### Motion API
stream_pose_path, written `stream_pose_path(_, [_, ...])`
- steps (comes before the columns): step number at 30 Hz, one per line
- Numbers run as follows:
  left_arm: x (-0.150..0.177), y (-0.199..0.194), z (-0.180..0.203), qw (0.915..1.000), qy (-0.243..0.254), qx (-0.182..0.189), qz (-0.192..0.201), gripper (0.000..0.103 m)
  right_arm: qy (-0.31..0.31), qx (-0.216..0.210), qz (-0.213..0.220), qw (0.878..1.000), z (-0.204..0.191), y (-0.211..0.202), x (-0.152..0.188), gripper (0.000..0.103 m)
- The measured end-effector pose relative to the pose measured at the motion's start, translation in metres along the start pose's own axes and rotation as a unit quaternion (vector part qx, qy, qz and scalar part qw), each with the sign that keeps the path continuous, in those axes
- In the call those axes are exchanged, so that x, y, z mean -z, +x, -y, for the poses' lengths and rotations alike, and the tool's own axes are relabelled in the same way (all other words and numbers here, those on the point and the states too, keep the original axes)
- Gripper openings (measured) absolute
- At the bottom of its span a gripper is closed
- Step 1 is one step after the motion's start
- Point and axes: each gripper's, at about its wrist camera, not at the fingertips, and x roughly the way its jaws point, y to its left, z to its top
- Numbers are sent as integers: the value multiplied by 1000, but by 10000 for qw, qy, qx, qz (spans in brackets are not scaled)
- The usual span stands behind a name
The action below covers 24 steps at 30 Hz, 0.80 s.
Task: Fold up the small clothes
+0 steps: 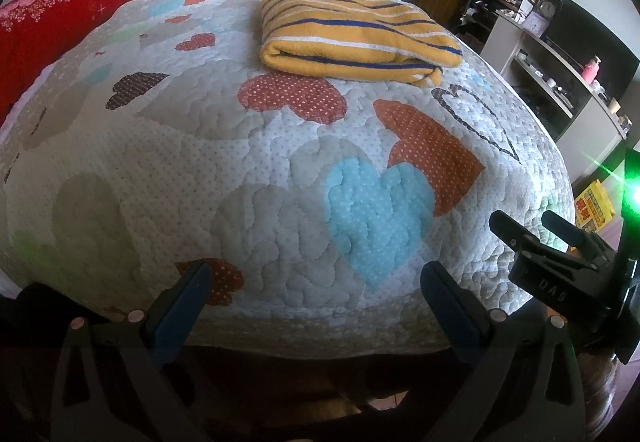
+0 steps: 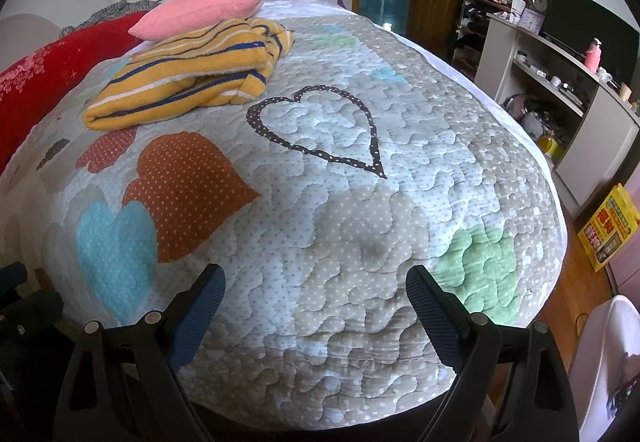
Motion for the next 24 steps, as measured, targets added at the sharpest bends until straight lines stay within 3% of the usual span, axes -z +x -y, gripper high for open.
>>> stream_pose_path(10, [1, 1, 0, 9999, 3, 96, -47, 103, 27, -12, 51, 10000, 0, 0, 0, 94])
stream_pose_path(24, [-1, -17, 6, 9987, 173, -55, 481, 103, -73, -20, 217, 9997, -3, -7, 0, 94])
